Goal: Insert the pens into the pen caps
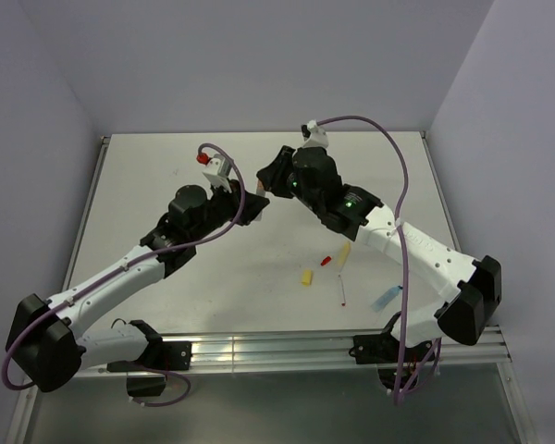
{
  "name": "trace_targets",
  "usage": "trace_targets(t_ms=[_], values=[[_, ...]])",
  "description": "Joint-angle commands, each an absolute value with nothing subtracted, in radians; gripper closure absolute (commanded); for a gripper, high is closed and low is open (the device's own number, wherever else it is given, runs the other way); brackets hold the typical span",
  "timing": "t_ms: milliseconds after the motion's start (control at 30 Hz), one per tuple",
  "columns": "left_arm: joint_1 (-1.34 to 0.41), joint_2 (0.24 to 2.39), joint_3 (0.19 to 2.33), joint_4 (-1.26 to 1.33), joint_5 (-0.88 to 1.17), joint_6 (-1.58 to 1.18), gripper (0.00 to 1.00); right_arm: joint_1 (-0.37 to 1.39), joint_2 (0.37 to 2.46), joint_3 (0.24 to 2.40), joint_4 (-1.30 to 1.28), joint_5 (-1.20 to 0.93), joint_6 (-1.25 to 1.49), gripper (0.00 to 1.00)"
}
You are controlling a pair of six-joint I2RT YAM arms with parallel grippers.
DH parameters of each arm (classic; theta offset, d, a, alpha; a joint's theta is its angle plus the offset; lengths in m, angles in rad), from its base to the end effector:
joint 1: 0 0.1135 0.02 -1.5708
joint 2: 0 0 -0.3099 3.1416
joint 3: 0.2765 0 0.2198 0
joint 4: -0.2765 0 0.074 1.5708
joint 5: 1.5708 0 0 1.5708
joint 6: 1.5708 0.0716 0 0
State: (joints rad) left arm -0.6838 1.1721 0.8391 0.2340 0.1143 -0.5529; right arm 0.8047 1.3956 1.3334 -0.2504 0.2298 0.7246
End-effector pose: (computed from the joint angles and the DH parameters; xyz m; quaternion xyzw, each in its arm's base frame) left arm 0.1991 -0.1728 0.3723 0.0867 0.7359 -0.4230 0.5215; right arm 0.2319 0.2175 0.4212 0.0353 0.8053 0.3378 0.4860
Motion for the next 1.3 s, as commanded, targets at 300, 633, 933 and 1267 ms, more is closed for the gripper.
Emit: trace_targets(t_ms=[300,633,933,1267], values=[[-0.644,1.066,0.899,0.422,0.060,-0.480,1.00,0.919,1.313,1.250,-0.337,0.179,0.747,1.00],[-0.644,1.083,0.985,0.453,0.054,-0.446,1.00,0.996,1.312,1.264,-0.357,0.244,0.759,1.00],[-0.646,1.101,1.055,0.440,0.052,-0.433,1.00,1.038,1.330,1.261,-0.379,0.291,0.756,1.00],[-0.646,1.115,1.100,0.428,0.049,-0.417,1.00,1.068,1.345,1.243,-0.379,0.293,0.756,1.00]])
